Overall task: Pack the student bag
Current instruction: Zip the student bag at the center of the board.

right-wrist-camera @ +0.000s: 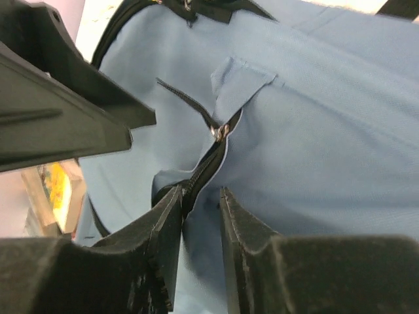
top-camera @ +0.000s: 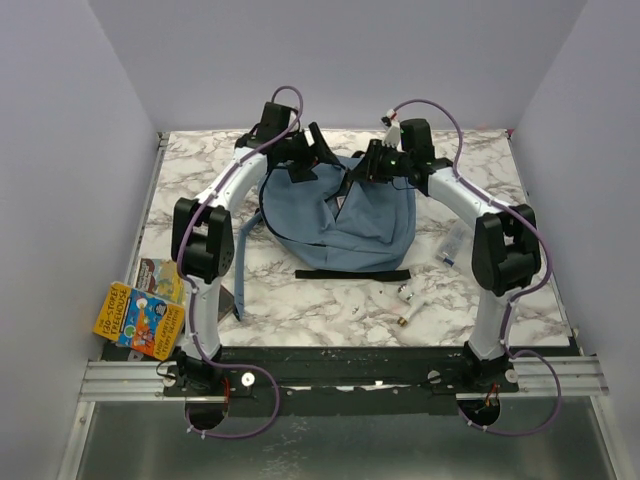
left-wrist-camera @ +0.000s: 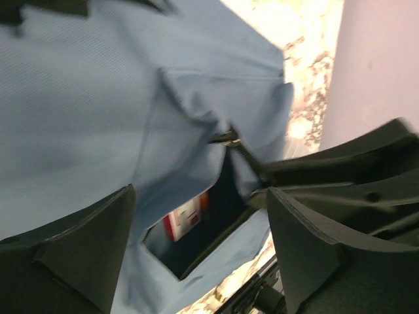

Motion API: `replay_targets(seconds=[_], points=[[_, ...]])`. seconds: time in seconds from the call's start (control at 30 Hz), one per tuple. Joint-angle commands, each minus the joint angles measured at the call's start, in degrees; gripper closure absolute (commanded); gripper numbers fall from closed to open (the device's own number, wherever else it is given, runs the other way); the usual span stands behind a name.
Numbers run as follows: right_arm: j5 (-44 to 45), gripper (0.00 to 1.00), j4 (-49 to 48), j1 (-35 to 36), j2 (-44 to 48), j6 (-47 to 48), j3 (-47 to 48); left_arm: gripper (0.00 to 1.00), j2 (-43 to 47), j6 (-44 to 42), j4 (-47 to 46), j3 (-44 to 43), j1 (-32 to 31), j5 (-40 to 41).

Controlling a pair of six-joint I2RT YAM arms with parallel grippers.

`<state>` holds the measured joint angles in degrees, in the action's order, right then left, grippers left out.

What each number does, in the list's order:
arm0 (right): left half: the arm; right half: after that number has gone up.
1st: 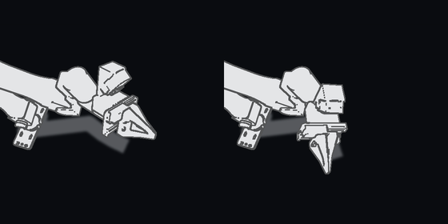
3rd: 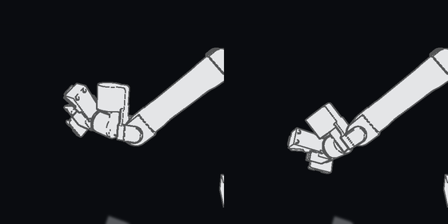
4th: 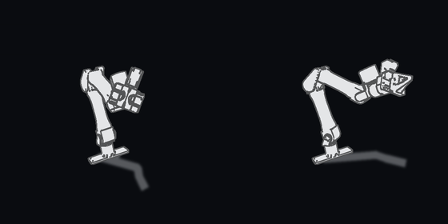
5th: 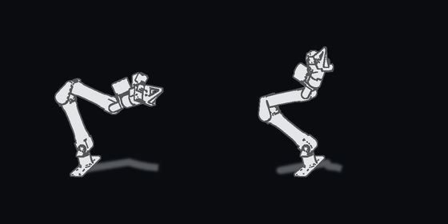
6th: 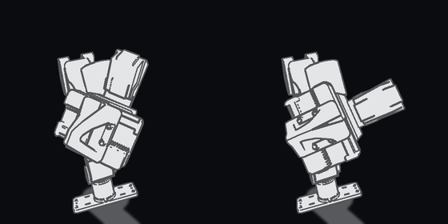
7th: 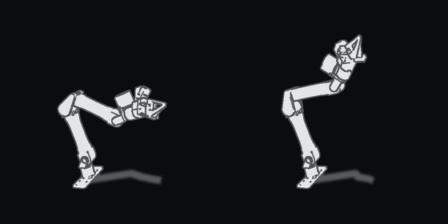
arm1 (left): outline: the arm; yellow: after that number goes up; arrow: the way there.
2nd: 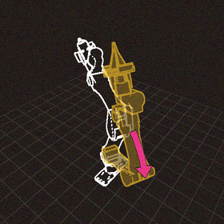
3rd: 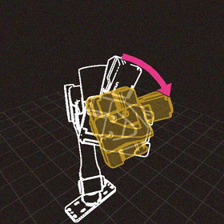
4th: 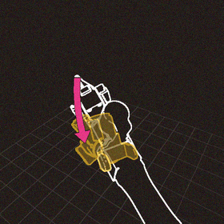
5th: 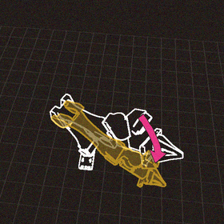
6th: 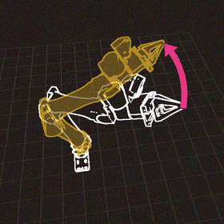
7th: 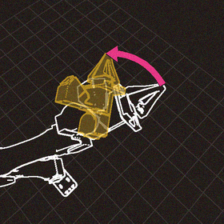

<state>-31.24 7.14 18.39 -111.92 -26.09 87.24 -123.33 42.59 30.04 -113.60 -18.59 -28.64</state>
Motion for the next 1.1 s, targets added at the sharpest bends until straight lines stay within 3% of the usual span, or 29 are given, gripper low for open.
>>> replay_targets(seconds=[0.0, 0.17, 0.4, 0.53, 0.87, 1.07], points=[[7.3, 0.61, 5.0, 0.4, -1.4, 7.7, 4.8, 0.13, 7.5, -2.3, 0.0, 8.4, 2.4, -2.3], [7.7, 0.46, 7.0, 0.4, -4.9, 12.8, 11.2, 0.06, 16.4, -5.9, 0.1, 17.4, 3.2, -7.2], [2.0, 0.43, 4.4, 2.0, -6.6, 24.9, 12.7, 0.04, 29.3, -5.9, 0.6, 27.5, 4.8, -11.5], [-2.1, 0.46, 3.5, 3.4, -7.7, 29.8, 14.2, 0.04, 34.2, -6.5, 0.6, 33.0, 4.8, -15.2], [5.1, 0.56, 10.5, 5.7, -14.1, 34.1, 24.4, 0.04, 42.9, -7.4, -0.5, 46.8, 4.8, -15.3], [7.8, 0.63, 13.6, 5.8, -16.9, 36.3, 28.6, 0.04, 45.7, -7.4, -1.1, 50.2, 4.7, -15.3]])
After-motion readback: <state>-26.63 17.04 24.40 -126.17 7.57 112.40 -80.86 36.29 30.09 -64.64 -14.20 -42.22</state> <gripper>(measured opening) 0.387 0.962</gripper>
